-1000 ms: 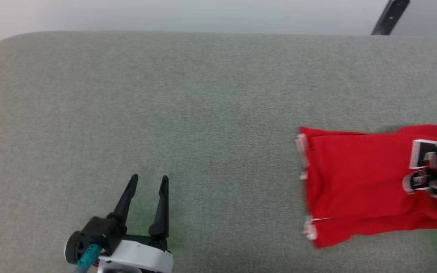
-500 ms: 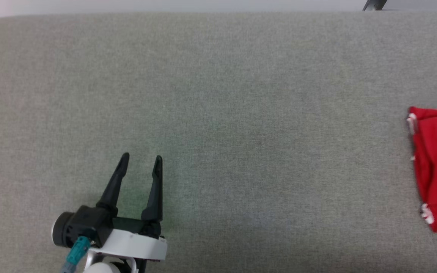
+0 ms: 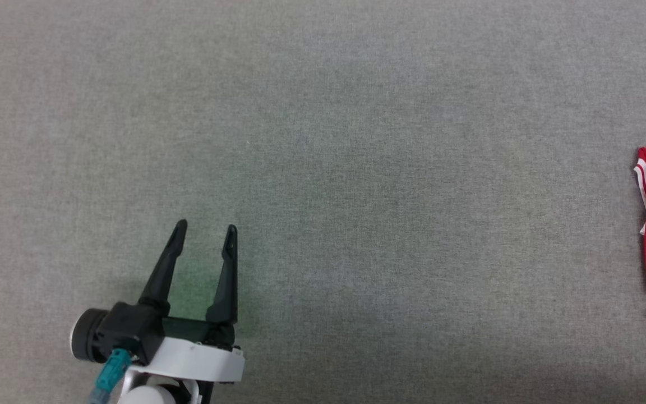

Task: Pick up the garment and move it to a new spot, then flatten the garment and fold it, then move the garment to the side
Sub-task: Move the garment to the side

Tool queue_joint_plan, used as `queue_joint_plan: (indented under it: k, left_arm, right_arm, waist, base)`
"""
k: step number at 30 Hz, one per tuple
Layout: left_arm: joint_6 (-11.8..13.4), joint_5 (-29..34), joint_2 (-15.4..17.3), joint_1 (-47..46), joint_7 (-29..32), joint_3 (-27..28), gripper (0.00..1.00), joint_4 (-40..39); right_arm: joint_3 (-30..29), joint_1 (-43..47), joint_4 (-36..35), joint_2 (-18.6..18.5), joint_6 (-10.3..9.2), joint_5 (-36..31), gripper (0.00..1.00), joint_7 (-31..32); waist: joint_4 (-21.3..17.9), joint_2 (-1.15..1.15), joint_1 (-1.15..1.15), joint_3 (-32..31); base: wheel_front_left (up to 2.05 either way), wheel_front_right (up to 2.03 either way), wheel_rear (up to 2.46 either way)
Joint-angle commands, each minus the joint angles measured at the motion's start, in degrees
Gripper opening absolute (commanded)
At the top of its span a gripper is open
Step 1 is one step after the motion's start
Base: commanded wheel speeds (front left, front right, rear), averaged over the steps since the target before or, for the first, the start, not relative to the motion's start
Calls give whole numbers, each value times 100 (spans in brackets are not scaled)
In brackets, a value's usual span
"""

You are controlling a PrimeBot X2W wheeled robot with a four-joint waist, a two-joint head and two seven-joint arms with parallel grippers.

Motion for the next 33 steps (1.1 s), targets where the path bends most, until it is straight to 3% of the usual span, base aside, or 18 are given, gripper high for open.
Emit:
queue_joint_plan:
  k: [1, 7, 8, 9, 10, 17, 23, 33]
  left_arm:
    - [-28, 55, 0, -74, -22, 18, 100, -6]
    - [-33, 99, -1, -132, -22, 0, 100, 49]
    - [-30, 100, -1, -134, -22, 3, 100, 56]
    - [-31, 110, -2, -124, -22, 11, 100, 68]
    - [-32, 117, -2, -99, -22, 20, 100, 80]
    - [-43, 86, 3, 99, -22, 105, 100, 277]
    - [-54, 106, 50, 248, -22, 139, 100, 446]
    - [-63, 79, 83, 473, -22, 243, 100, 642]
  right_arm:
    - [30, -95, 74, 3, -7, -82, 0, -70]
    - [101, -333, 634, 72, -7, -205, 0, -352]
    - [70, -373, 736, 87, -7, -210, 15, -417]
    - [52, -393, 815, 114, -7, -202, 46, -487]
    - [47, -416, 877, 149, -7, -148, 100, -550]
    - [190, -332, 830, 91, -7, 139, 100, -875]
    - [445, -85, 273, 247, -7, 440, 100, -1057]
    - [1184, 567, -763, 938, -7, 591, 100, -1141]
  waist:
    - [-6, 0, 0, 34]
    - [20, 0, 0, 71]
    - [22, 0, 0, 56]
    - [22, 0, 0, 21]
    - [16, 0, 0, -24]
    - [-96, 0, 0, -540]
    - [-209, 0, 0, -982]
    - [-303, 0, 0, -1478]
  base:
    - [0, 0, 0]
    - [0, 0, 0]
    - [0, 0, 0]
    - [0, 0, 0]
    - [0, 0, 0]
    - [0, 0, 0]
    - [0, 0, 0]
    - [0, 0, 0]
